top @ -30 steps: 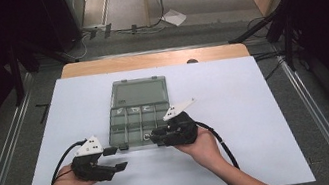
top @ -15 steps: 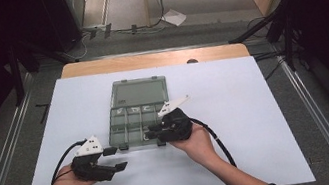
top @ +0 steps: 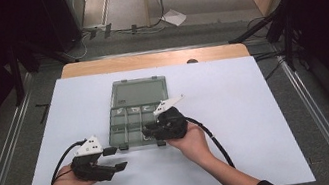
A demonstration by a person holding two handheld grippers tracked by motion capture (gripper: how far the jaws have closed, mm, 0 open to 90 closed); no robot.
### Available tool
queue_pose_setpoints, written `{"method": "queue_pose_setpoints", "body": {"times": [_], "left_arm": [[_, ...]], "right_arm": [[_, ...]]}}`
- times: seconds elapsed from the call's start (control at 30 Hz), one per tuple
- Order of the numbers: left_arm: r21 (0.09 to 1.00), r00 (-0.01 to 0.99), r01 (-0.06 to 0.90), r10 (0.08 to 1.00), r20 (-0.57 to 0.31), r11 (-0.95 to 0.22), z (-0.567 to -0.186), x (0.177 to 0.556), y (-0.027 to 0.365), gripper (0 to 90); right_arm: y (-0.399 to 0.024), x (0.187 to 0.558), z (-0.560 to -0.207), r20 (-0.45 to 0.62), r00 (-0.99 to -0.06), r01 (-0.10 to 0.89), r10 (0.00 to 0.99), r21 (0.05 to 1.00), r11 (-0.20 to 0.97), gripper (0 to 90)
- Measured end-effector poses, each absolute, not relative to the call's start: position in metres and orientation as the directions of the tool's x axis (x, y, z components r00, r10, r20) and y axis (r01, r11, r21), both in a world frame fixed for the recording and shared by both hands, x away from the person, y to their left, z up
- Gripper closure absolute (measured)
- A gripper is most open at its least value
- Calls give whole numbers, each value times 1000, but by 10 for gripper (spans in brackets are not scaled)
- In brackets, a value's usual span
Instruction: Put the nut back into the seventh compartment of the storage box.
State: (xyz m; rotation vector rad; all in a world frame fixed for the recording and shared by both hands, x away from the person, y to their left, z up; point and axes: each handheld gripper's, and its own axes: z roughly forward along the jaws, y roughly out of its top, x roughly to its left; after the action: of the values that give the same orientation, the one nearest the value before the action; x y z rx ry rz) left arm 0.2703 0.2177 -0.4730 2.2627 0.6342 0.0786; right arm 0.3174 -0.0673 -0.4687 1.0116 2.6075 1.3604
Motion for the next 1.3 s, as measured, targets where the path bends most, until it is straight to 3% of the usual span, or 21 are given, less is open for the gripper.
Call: {"method": "queue_pose_setpoints", "body": {"times": [0.53, 0.6, 1.0, 1.3], "left_arm": [[703, 875, 418, 464, -140, -575, -473, 270, 218, 344], [706, 874, 419, 464, -143, -571, -473, 270, 217, 343], [708, 870, 424, 472, -145, -564, -471, 271, 219, 344], [728, 853, 444, 496, -165, -522, -465, 272, 222, 344]], "right_arm": [[-61, 322, -481, 186, -776, 512, 602, 743, 431, 700], [-61, 322, -483, 191, -777, 508, 600, 753, 418, 627], [-69, 320, -483, 217, -788, 506, 576, 761, 405, 428], [-80, 321, -476, 228, -786, 498, 576, 784, 370, 360]]}}
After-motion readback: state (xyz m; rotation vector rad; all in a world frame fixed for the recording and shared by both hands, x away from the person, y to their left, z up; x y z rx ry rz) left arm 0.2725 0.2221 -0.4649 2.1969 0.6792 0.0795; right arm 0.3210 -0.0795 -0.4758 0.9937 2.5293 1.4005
